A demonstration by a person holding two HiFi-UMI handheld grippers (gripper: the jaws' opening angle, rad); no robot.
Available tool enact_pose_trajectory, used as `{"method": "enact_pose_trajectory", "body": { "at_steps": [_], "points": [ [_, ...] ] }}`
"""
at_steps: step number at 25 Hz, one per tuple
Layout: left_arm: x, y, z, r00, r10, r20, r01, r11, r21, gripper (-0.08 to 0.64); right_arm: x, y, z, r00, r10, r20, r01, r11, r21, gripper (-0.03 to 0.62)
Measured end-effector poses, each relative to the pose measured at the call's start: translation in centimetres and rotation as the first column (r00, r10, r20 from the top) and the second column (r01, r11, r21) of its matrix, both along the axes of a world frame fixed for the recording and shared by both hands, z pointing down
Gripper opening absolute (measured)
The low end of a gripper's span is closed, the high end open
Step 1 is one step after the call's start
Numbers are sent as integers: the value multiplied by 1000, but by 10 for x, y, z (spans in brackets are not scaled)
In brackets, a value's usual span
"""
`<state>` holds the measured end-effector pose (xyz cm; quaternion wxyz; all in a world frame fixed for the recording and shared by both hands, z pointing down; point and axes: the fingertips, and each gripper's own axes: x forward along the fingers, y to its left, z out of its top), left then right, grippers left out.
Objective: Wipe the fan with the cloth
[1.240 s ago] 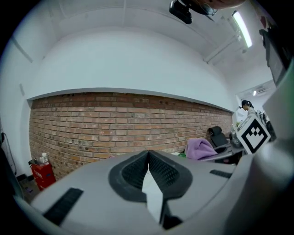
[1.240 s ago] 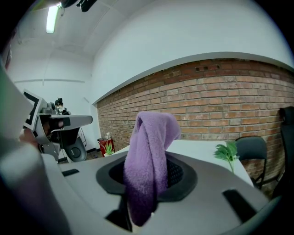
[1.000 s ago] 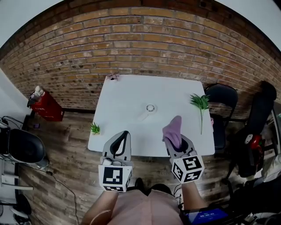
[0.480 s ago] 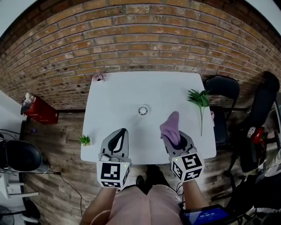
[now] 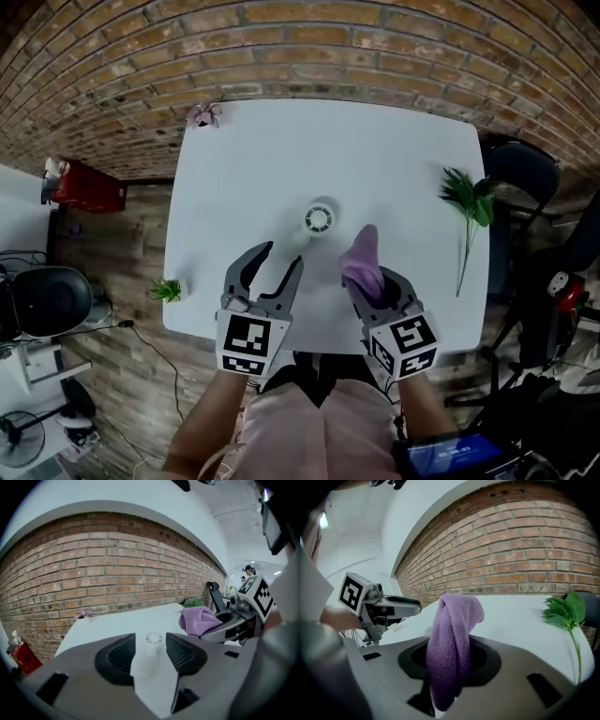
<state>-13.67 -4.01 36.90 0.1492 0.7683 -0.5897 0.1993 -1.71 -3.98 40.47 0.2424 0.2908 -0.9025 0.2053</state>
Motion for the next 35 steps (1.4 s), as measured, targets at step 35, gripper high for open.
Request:
{"method": "enact_pose_trajectory", "body": {
  "at_steps": [35],
  "points": [
    [33,-19,130,649,750,126,-506,550,-665,202,-48,61,64,878,-300,374,478,494,-726,117]
  ]
}}
